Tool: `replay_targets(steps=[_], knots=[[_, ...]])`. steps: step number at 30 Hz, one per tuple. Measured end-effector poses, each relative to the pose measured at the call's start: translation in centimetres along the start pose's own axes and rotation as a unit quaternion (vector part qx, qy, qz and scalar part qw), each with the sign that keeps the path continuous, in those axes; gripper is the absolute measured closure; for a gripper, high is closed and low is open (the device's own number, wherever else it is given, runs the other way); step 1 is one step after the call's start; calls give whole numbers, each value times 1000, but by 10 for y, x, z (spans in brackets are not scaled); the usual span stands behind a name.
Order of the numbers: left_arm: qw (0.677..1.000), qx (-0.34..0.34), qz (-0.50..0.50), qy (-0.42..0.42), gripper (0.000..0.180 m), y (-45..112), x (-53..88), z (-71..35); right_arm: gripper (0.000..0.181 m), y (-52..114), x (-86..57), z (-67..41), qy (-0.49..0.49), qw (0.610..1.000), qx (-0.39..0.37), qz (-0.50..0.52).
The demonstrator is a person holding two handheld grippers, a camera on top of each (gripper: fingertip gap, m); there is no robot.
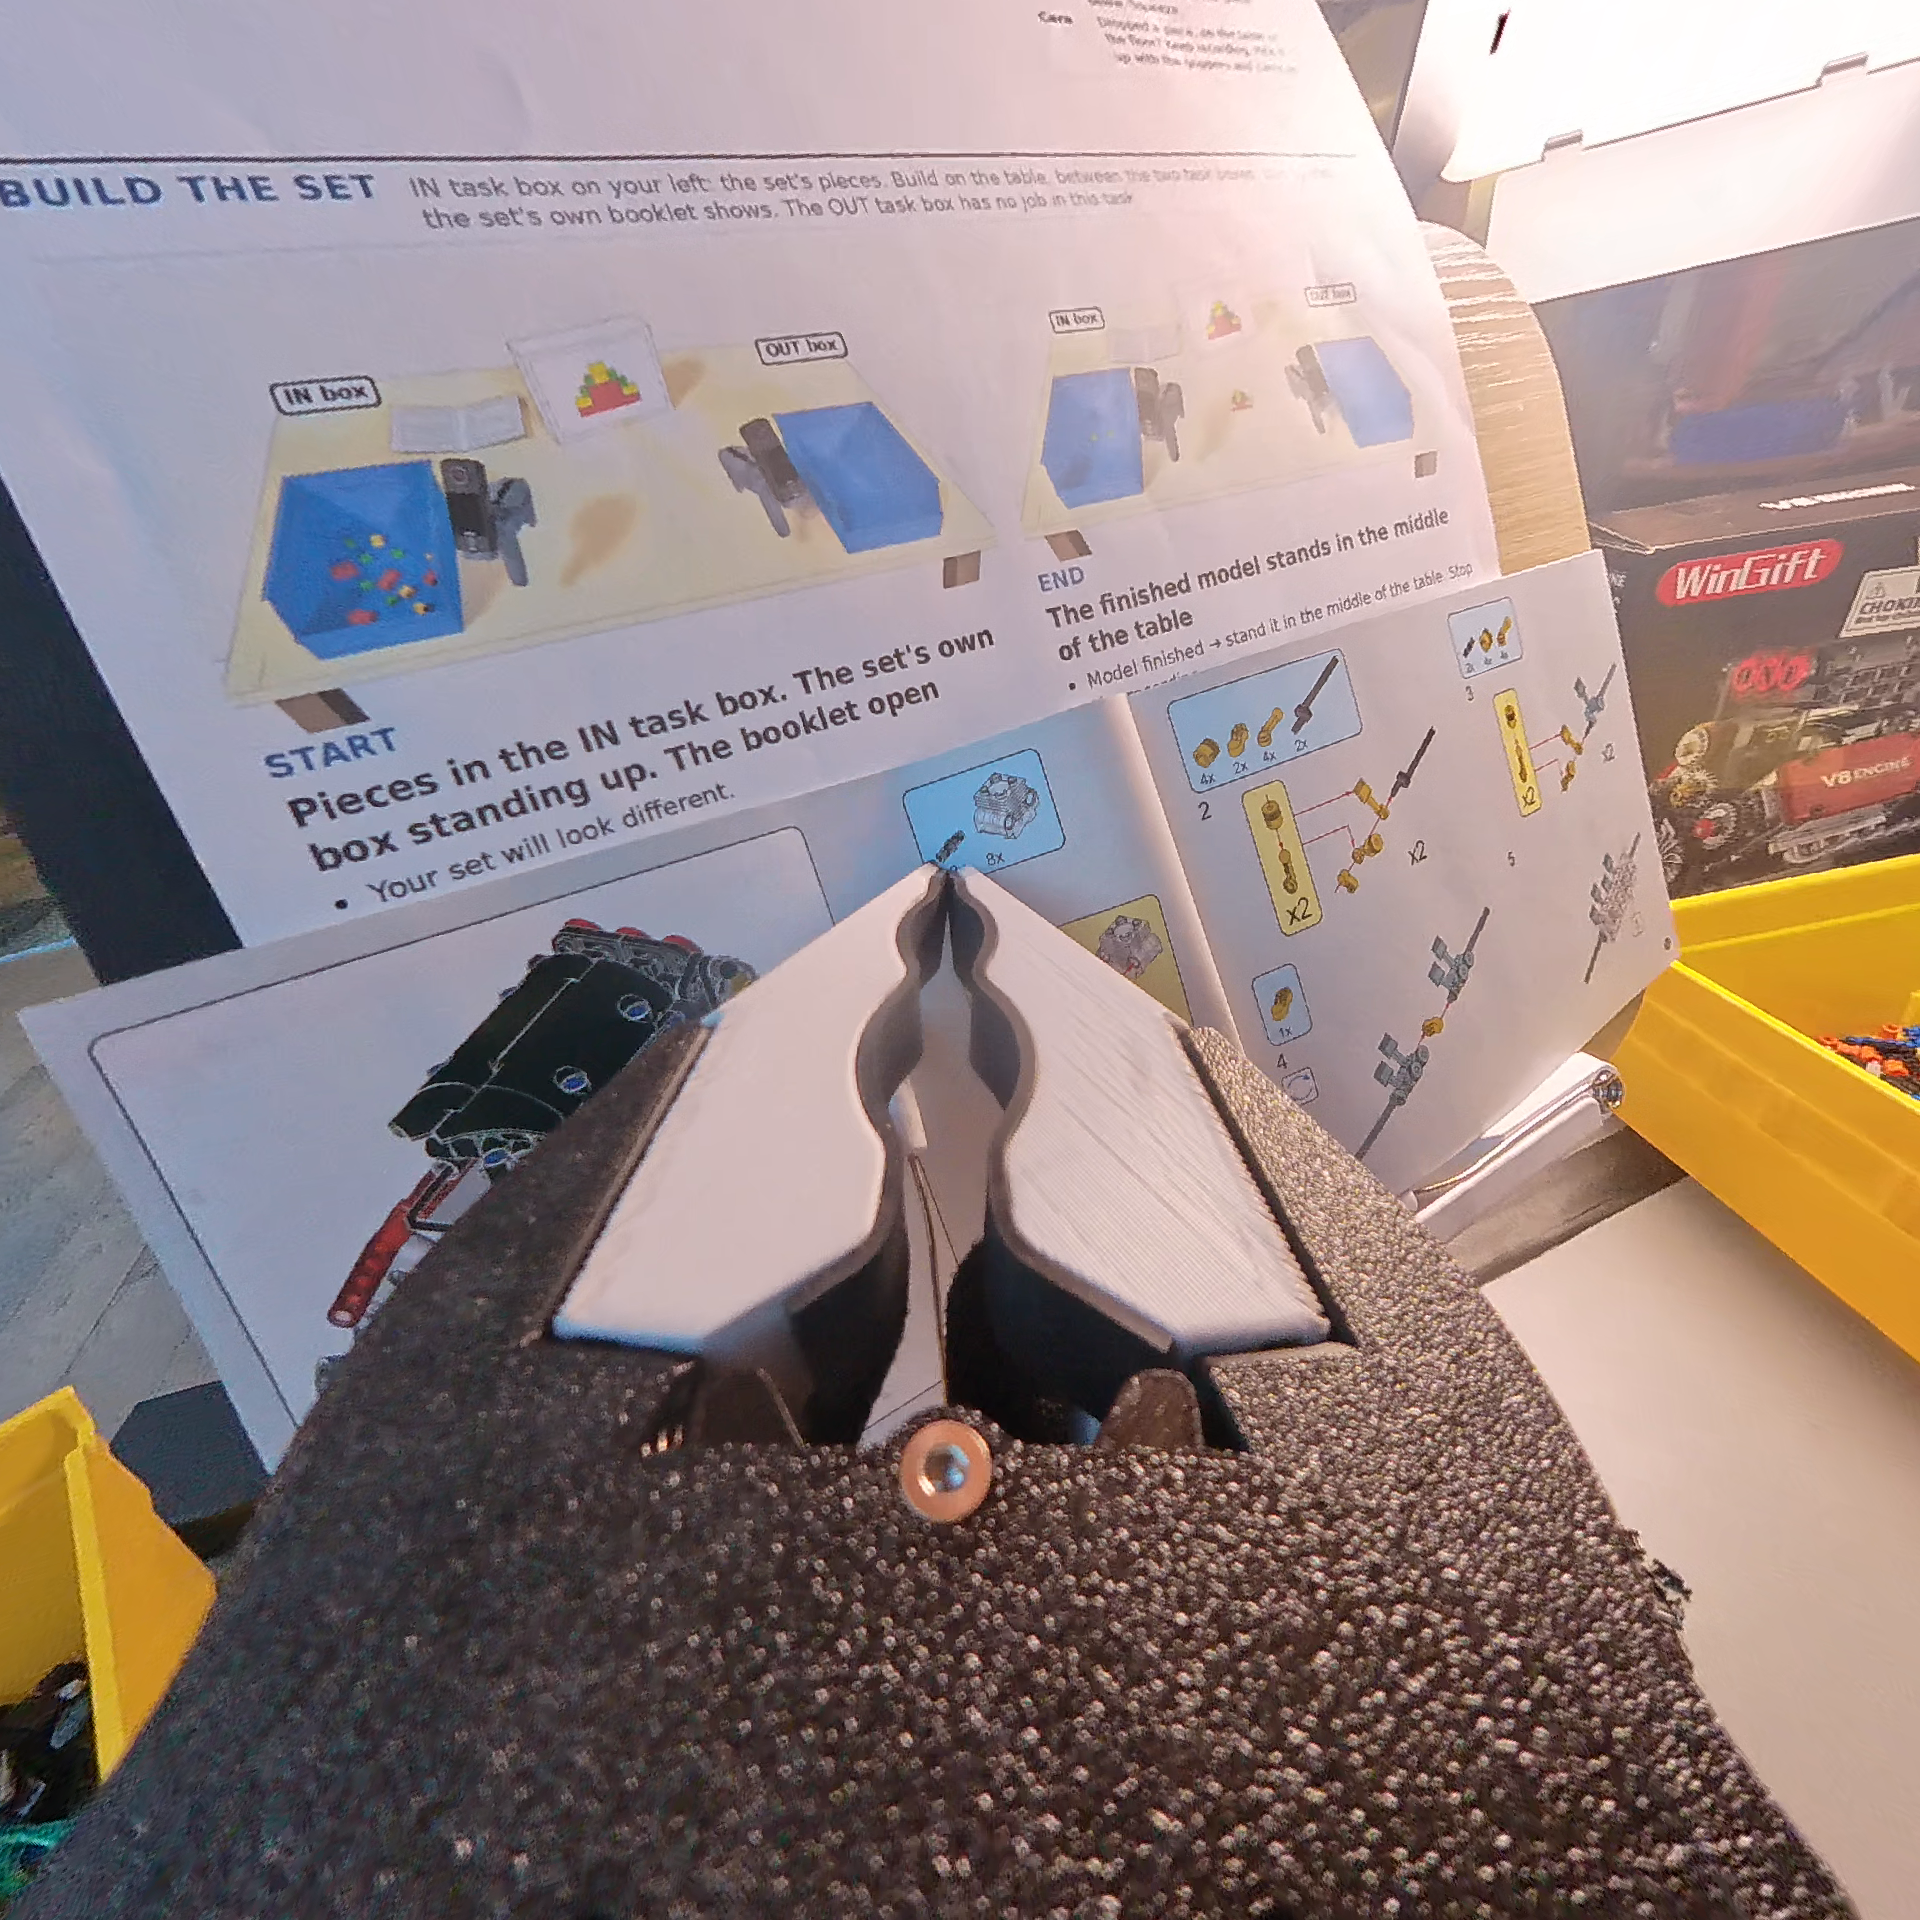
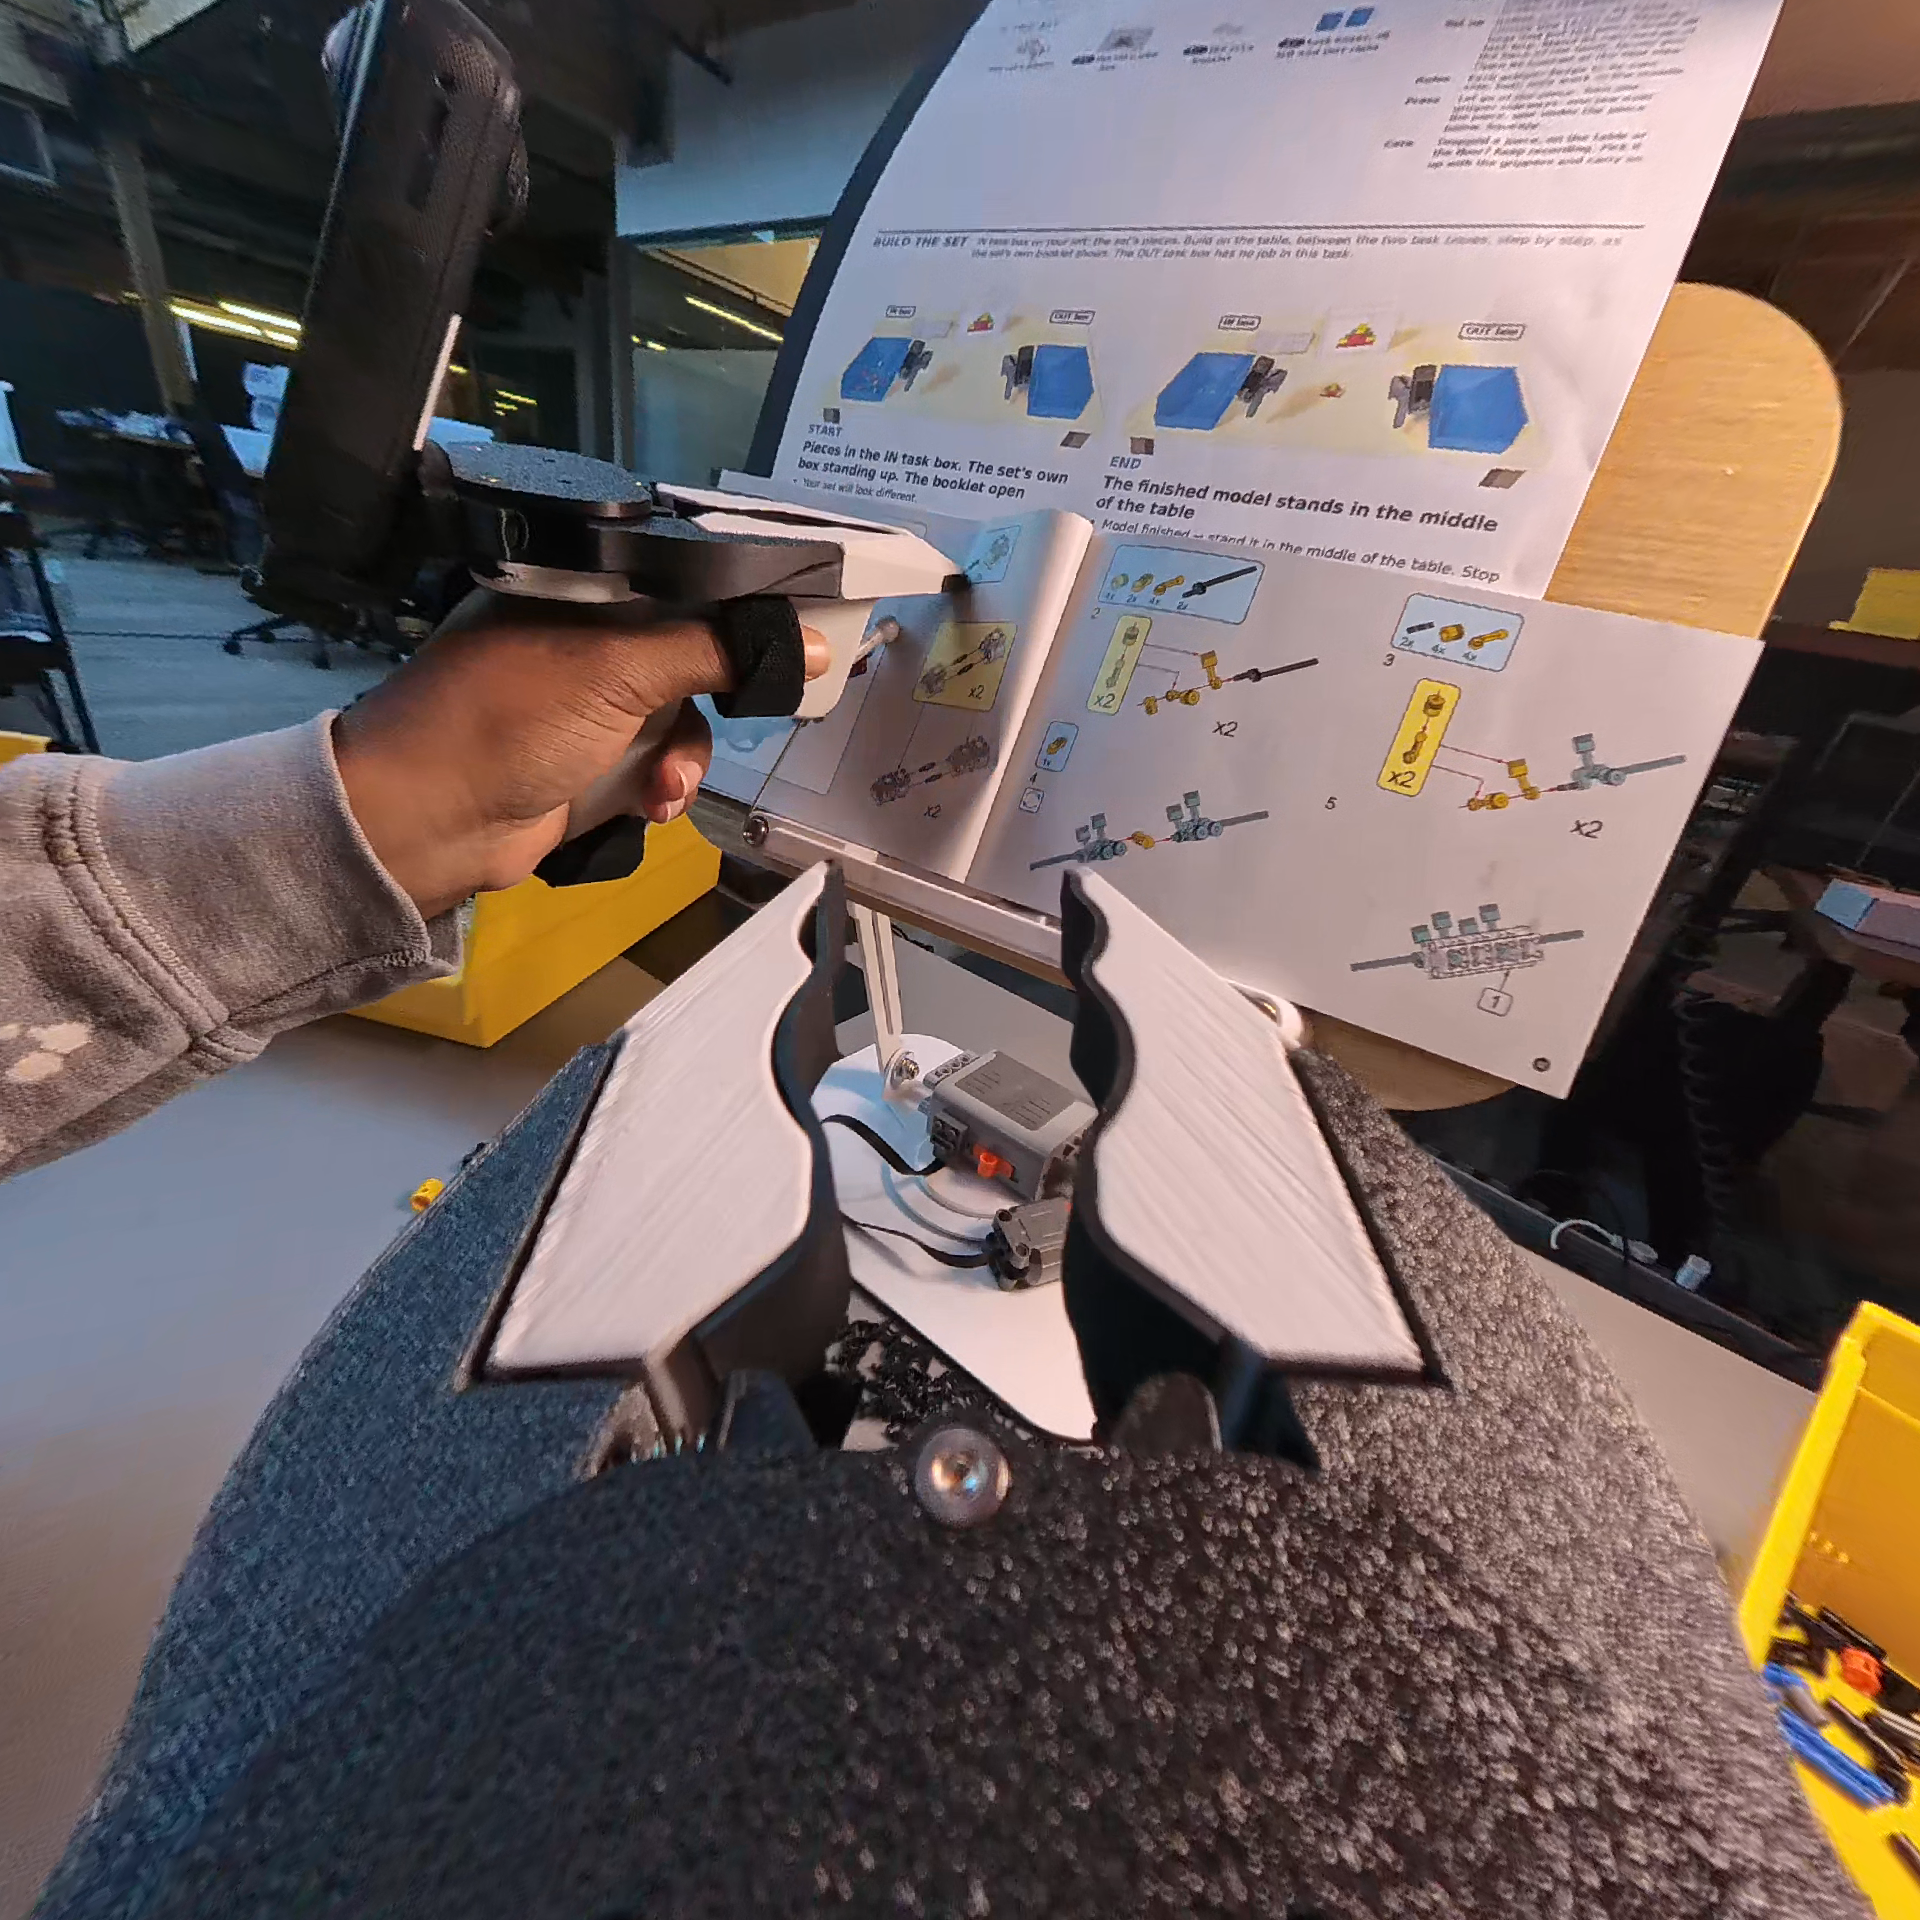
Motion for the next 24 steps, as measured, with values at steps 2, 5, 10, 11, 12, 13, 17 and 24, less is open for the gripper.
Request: replay_targets(steps=[2, 5, 10, 11, 12, 13, 17, 24], knots=[[1000, -2, 1, 2, 180, 1, 0, 1, 140, 2, 1, 6, 8, 1000, 8, -5], [1000, 0, 5, 11, 180, 1, 1, 0, 140, 4, 3, 11, 9, 1000, 15, -7], [1000, 2, 9, 24, 180, 1, 1, 0, 140, 4, -1, 13, 3, 1000, 17, -1], [1000, 2, 10, 23, 180, 1, 2, 0, 141, 4, -2, 14, 6, 1000, 18, 0], [1000, 3, 12, 22, 180, 1, 2, 0, 141, 3, -3, 14, 11, 1000, 18, 0], [1000, 4, 13, 20, 180, 2, 2, 0, 141, 3, -5, 14, 18, 1000, 18, 1], [1000, 5, 15, 23, 180, 2, 2, 0, 141, 1, -11, 14, 45, 999, 13, 1], [999, 21, 35, 22, 180, 3, 4, -1, 141, -1, -17, 11, 53, 999, 12, 3]])
Point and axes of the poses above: each gripper's, where its closed fingertips meet, y out along the fingers, z out of its underside, x = y × z across the jaws, the point moved 4 cm from there along -y, back along the fingers, and after that the axes turned 3 degrees about y, right-handed, at the moved point
